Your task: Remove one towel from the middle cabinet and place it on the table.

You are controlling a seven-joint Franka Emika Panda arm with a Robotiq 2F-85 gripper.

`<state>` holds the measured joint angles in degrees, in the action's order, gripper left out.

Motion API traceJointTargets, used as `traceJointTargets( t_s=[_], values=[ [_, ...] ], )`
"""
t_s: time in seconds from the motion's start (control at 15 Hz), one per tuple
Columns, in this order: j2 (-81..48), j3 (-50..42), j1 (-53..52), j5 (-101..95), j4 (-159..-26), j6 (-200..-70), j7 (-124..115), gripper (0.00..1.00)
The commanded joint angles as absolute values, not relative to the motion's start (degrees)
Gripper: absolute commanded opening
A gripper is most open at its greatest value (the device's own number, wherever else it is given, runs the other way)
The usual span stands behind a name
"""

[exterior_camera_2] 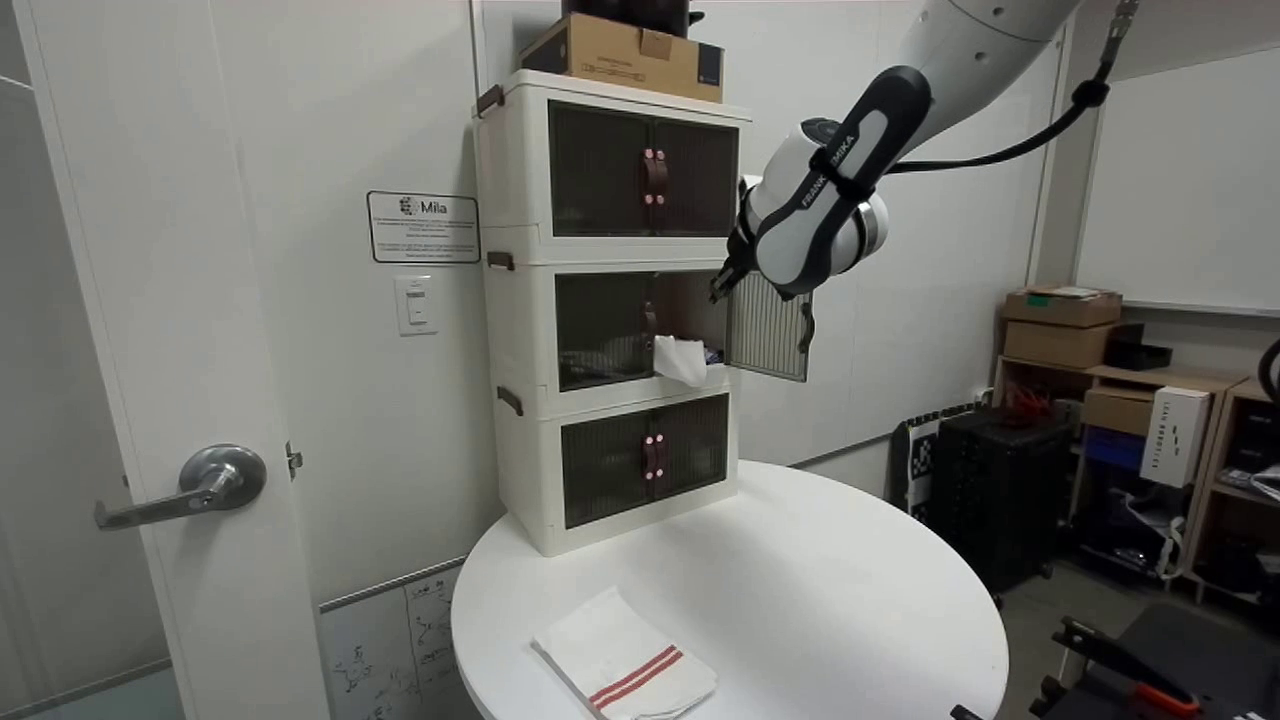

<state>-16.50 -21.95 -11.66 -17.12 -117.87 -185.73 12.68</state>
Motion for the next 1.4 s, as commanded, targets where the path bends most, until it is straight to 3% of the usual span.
traceJointTargets(
  t_s=[0.0, 0.33, 0.53, 0.93, 1.33],
  values=[
    [-13.23, -19.77, -11.42, -17.54, -122.98, -185.64, 13.37, 0.63],
    [-17.39, -7.09, -4.29, -16.39, -121.17, -184.42, 14.63, 0.98],
    [-20.72, -5.51, -3.11, -17.83, -118.08, -183.58, 15.65, 1.0],
    [-29.11, -12.35, -5.9, -17.87, -108.64, -183.73, 17.92, 1.0],
    [-36.4, -8.48, -2.89, -18.13, -98.39, -181.41, 18.26, 1.0]
  ],
)
